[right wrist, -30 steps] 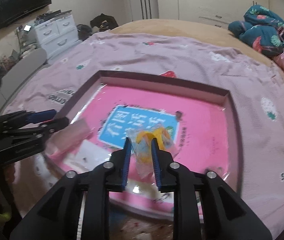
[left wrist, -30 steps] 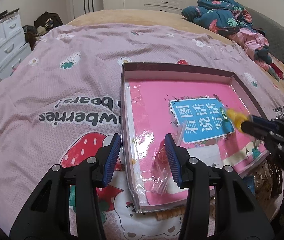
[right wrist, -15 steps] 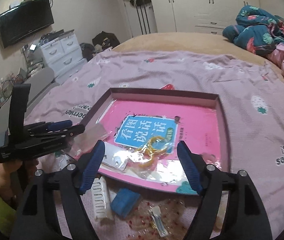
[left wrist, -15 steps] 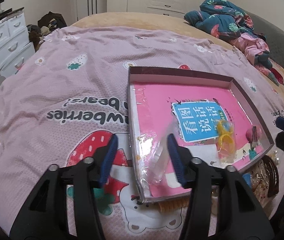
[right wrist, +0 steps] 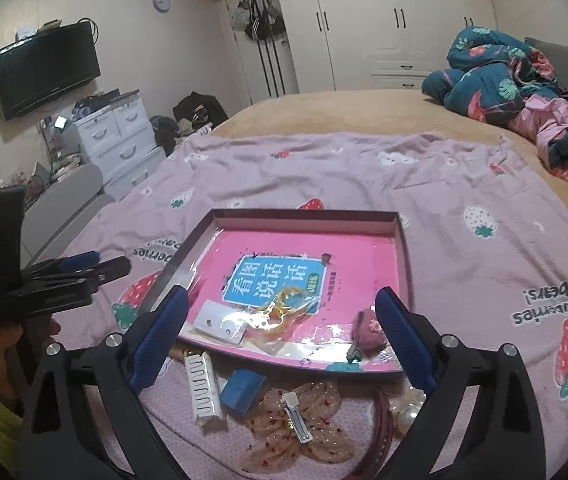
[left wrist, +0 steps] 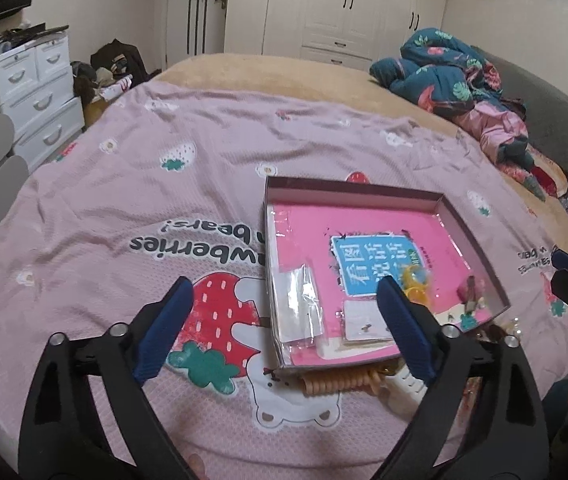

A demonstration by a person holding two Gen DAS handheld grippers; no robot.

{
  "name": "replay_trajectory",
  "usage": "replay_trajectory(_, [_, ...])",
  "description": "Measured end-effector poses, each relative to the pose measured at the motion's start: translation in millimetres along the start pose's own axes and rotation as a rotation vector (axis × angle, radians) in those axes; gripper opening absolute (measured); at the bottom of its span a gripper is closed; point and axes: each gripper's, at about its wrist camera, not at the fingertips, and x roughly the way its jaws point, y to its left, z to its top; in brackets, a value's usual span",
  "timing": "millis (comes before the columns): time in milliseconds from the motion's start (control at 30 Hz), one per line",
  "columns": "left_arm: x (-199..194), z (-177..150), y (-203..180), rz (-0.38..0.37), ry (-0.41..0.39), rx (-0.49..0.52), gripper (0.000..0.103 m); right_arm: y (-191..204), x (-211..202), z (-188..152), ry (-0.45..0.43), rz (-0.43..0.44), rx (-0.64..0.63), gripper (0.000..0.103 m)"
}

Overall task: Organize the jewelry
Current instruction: 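Release the yellow hair ties from the right tool while the left tool releases the bag in the box, then withdraw both tools from the box toward the remaining accessories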

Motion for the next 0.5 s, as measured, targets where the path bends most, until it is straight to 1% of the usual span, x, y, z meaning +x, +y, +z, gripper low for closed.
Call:
replay_trajectory(33, [-4, 0, -1, 0.001, -0.005, 0.0, 0.09, 0, -3, 0, -0.005, -0.005, -0.001, 0.095])
replay_trajectory(167, [-17, -1, -3, -0.005, -0.02, 0.006, 0.092, -3, -13, 1, -0.024, -0.012, -0.002, 0.095])
replay_trajectory(500, [-48, -8, -6, -0.013, -0.058, 0.022, 0.093, -1, -46, 3, -0.082, -0.021, -0.019, 0.096])
